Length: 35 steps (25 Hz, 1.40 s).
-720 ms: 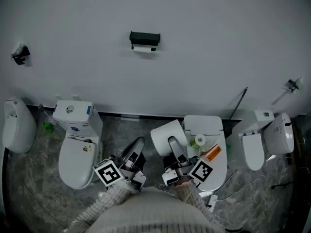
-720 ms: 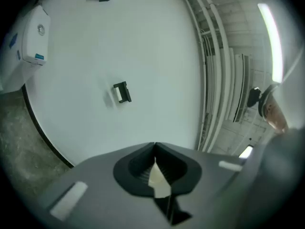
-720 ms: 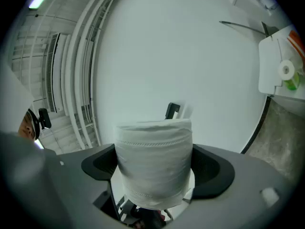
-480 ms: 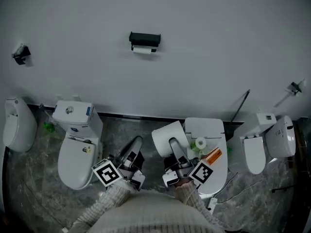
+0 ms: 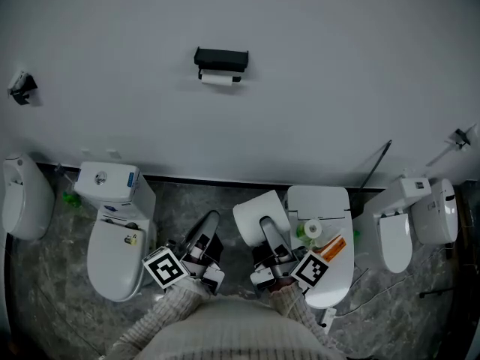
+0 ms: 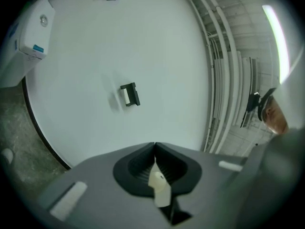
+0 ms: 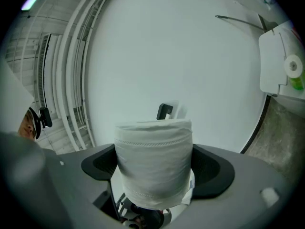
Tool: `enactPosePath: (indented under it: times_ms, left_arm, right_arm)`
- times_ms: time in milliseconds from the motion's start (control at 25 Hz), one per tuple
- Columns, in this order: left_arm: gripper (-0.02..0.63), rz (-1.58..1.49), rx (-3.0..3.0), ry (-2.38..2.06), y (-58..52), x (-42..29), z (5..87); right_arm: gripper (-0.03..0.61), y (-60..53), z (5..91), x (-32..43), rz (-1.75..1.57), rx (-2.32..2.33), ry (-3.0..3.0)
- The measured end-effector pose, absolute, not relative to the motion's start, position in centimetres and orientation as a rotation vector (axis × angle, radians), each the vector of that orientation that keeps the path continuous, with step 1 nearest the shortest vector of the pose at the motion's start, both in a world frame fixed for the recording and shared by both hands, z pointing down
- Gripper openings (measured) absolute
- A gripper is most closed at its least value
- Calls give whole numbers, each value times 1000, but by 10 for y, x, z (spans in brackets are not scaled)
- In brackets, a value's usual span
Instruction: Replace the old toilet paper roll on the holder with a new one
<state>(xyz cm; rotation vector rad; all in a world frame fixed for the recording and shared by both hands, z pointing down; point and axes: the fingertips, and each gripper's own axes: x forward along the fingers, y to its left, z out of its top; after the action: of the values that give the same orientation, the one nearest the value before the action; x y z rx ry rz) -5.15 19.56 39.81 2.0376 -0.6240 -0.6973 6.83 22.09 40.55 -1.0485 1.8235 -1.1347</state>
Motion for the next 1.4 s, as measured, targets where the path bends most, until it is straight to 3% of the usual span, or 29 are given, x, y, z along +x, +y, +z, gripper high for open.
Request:
enactPosePath:
  times_ms: [760, 1400]
  left_arm:
    - [-5, -594, 2105, -453, -57, -38, 373]
    - [-5, -701, 1950, -460, -139, -31, 380]
  right_arm:
    - [465, -31, 382, 83, -1030, -1088, 1625]
    - [465, -87, 397, 105, -1042, -1156, 1569]
